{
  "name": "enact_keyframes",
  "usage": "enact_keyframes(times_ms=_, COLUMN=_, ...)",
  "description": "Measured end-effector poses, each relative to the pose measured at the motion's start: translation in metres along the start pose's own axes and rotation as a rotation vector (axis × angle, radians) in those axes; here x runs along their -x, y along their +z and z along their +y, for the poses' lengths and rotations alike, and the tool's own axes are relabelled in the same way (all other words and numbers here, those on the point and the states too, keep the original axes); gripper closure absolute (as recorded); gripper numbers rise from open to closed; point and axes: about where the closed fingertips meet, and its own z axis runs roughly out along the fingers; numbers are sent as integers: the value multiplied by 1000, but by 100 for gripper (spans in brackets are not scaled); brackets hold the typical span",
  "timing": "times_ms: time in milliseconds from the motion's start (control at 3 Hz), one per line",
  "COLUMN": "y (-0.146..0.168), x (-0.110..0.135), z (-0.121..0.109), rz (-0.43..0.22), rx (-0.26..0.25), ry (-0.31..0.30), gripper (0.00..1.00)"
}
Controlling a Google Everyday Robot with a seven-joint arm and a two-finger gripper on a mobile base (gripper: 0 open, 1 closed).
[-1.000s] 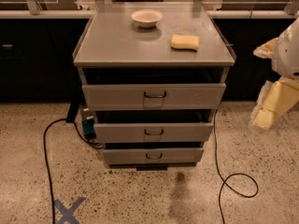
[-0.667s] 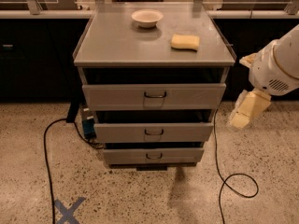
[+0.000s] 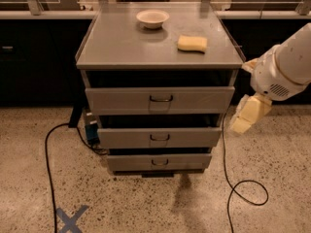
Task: Open top drawer
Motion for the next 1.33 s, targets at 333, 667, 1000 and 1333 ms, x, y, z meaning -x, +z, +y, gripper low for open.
enact_keyframes(times_ms=333, y=28, x=14, z=-2, rz=-74, rx=21, ry=-1, gripper=0)
enact_keyframes(times_ms=667, y=61, x=24, z=-6, rz=-161, rx=6, ry=-6, gripper=0)
enact_keyframes(times_ms=1000, y=98, x=26, z=-13, rz=-194, rx=-30, ry=-29, gripper=0)
enact_keyframes(times_ms=1333, y=134, x=20, z=-23, rz=-194, rx=-33, ry=-65, gripper=0)
